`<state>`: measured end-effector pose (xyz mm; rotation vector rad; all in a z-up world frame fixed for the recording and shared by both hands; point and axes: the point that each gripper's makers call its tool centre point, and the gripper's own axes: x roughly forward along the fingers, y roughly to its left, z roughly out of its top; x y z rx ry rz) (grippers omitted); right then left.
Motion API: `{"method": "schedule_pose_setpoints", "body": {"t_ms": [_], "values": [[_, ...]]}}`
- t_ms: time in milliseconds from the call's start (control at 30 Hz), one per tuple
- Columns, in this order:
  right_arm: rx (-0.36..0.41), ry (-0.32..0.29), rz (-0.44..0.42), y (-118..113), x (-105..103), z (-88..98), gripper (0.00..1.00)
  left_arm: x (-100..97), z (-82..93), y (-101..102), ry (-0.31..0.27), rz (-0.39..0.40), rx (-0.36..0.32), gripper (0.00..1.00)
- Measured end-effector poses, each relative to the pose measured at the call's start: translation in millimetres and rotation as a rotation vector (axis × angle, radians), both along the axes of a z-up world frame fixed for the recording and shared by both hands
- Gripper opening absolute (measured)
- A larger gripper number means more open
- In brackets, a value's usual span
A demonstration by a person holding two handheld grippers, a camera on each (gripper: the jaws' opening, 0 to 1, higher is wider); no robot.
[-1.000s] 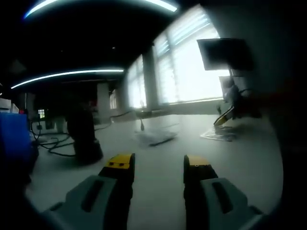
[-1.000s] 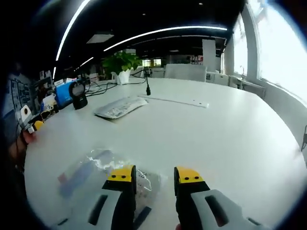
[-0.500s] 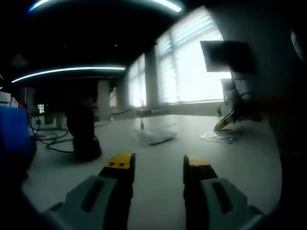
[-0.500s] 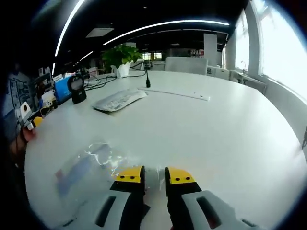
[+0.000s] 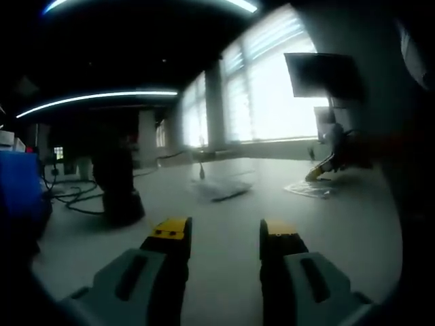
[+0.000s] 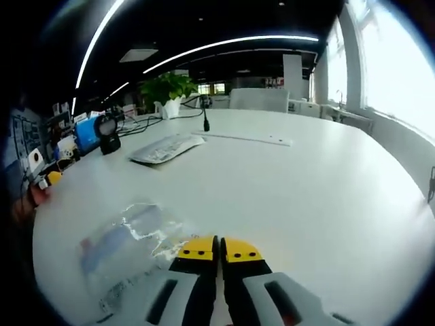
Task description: Clip sheet goods on table flip sheet goods clip sheet goods scan sheet goods put sheet goods back to table
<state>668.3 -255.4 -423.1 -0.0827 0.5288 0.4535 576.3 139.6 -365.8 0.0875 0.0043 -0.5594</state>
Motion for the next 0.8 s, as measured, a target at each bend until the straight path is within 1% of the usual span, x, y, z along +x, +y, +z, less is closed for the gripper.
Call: {"method": "schedule_pose_setpoints", "body": {"t_ms": [100,133,167,200,233,300,400,467,500,600,700,767,800], "values": [[-0.006,-0.004,-0.003,1.4,-1.0,4.1,0.00,-0.2,-0.3,-0.8,0.003,-0.003,0.003,0.33],[0.013,-0.004,-0.002,1.8,-1.2,7.2,0.00,-0.2,-0.3,-0.9,0.004,-0.003,0.002,0.33],[0.071,-0.006,-0.004,5.6,-1.1,15.0,0.00,-0.2,-0.1,-0.9,0.004,-0.003,0.001,0.33],[0.113,-0.019,-0.015,5.9,0.2,25.2,0.00,-0.3,0.2,-0.8,0.005,-0.003,-0.001,0.33],[0.137,-0.033,-0.013,7.0,0.9,35.0,0.00,-0.3,0.4,-0.7,0.005,-0.003,-0.003,0.33],[0.179,-0.050,-0.032,7.0,2.9,51.4,0.00,-0.2,1.0,0.0,0.007,-0.001,-0.010,0.33],[0.205,-0.050,-0.035,15.4,-0.2,62.1,0.00,0.6,1.3,1.2,0.009,0.003,-0.017,0.33],[0.243,-0.002,-0.071,20.0,-3.8,61.0,0.00,0.6,2.0,1.6,0.007,0.005,-0.020,0.33],[0.267,0.011,-0.079,22.0,-4.5,61.9,0.00,0.6,2.4,1.7,0.006,0.005,-0.022,0.33],[0.290,-0.006,-0.073,31.1,-9.0,65.9,0.00,0.5,3.2,2.1,0.004,0.008,-0.024,0.33],[0.259,-0.050,-0.043,39.4,-12.0,66.1,0.00,0.6,4.0,3.6,0.003,0.015,-0.029,0.33],[0.275,-0.039,-0.051,37.2,-9.3,63.9,0.00,0.9,4.8,4.5,0.002,0.018,-0.034,0.33],[0.283,-0.022,-0.058,38.6,-10.3,62.2,0.00,1.1,5.0,4.5,0.003,0.017,-0.037,0.33]]}}
